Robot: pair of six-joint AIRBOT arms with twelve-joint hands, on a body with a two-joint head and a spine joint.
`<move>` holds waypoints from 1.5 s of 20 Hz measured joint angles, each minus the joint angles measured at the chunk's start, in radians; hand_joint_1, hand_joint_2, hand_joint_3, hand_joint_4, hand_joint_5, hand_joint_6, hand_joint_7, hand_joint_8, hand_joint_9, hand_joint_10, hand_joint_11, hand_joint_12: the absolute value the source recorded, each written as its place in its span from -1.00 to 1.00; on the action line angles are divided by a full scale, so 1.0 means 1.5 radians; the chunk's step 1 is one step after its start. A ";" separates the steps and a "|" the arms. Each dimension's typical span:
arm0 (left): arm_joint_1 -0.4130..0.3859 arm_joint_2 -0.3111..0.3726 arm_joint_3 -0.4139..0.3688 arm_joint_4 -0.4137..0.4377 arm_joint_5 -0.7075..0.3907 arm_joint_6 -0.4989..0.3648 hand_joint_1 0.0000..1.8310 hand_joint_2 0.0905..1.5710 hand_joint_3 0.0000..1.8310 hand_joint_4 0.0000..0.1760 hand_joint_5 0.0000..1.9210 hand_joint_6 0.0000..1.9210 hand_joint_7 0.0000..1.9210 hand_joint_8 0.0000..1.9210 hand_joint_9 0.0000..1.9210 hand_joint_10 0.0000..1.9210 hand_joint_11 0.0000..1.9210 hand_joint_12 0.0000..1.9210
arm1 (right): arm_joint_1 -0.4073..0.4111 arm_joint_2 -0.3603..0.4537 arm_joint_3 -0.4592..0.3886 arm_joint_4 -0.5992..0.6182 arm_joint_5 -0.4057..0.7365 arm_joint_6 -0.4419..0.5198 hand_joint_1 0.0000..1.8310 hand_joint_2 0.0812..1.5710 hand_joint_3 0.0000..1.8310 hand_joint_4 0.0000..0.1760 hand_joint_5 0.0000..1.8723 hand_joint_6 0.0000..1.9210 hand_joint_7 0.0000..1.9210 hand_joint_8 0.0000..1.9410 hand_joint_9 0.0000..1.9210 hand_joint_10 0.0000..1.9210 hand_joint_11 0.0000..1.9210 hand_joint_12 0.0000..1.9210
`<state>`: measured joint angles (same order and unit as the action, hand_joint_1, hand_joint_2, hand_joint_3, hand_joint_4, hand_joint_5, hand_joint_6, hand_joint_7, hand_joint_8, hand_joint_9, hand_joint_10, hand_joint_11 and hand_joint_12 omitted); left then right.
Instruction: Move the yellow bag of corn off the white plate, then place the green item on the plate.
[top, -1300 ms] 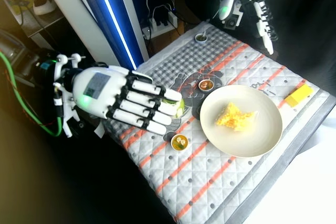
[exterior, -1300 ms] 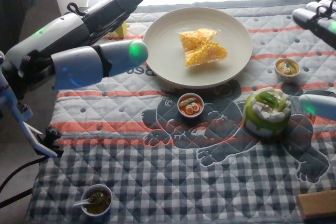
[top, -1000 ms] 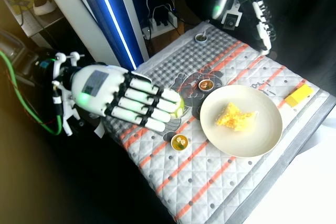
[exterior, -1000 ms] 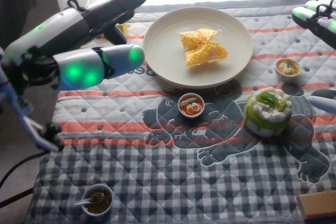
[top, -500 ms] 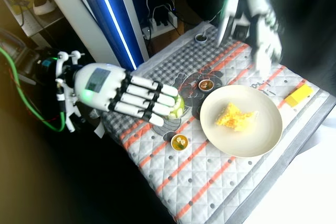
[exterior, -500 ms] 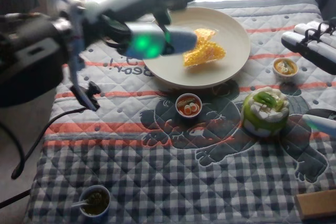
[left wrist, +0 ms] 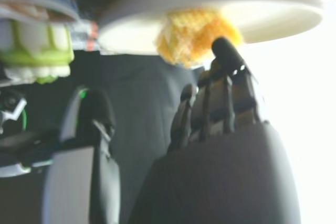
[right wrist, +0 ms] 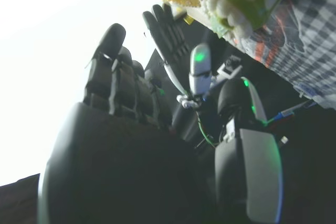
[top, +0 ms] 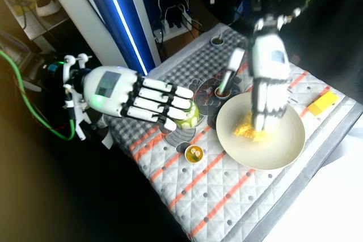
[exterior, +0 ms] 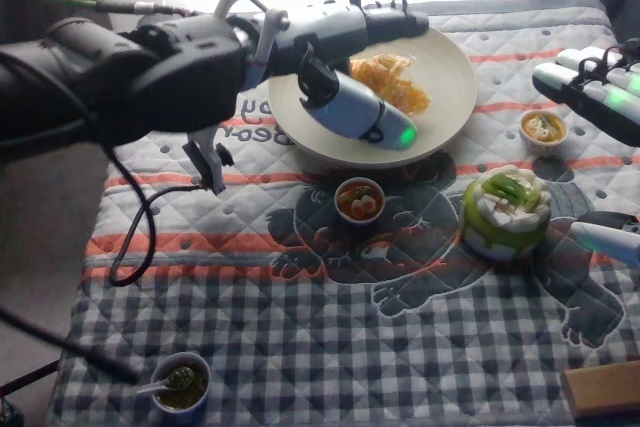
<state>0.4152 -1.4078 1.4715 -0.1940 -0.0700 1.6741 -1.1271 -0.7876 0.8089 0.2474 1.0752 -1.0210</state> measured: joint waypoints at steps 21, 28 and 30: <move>0.011 -0.062 0.066 -0.510 0.010 0.541 -0.38 0.67 -1.00 -1.00 -0.89 0.73 -0.69 0.92 -0.61 0.97 -0.70 1.00 | -0.012 -0.002 0.005 -0.003 0.014 0.027 -0.36 0.61 -1.00 -0.64 -0.98 -1.00 -0.99 -1.00 -0.94 -1.00 -1.00 0.01; 0.011 -0.023 0.018 -0.478 -0.010 0.502 -0.58 0.44 -1.00 -1.00 -0.71 0.88 -0.50 1.00 -0.34 1.00 -0.24 1.00 | -0.012 -0.002 0.005 -0.001 0.014 0.027 -0.42 0.62 -1.00 -0.79 -0.98 -1.00 -1.00 -1.00 -0.97 -0.99 -1.00 -0.19; 0.011 -0.015 0.010 -0.443 -0.016 0.468 -0.09 0.43 -1.00 -1.00 -0.52 0.31 -0.45 1.00 -0.30 1.00 -0.14 1.00 | -0.012 -0.002 0.005 -0.001 0.014 0.027 -0.39 0.61 -1.00 -0.75 -0.97 -1.00 -0.99 -1.00 -0.95 -0.99 -1.00 -0.10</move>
<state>0.4320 -1.4300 1.4868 -0.8589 -0.0937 2.3760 -1.1454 -0.7906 0.8162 0.2466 1.0962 -0.9802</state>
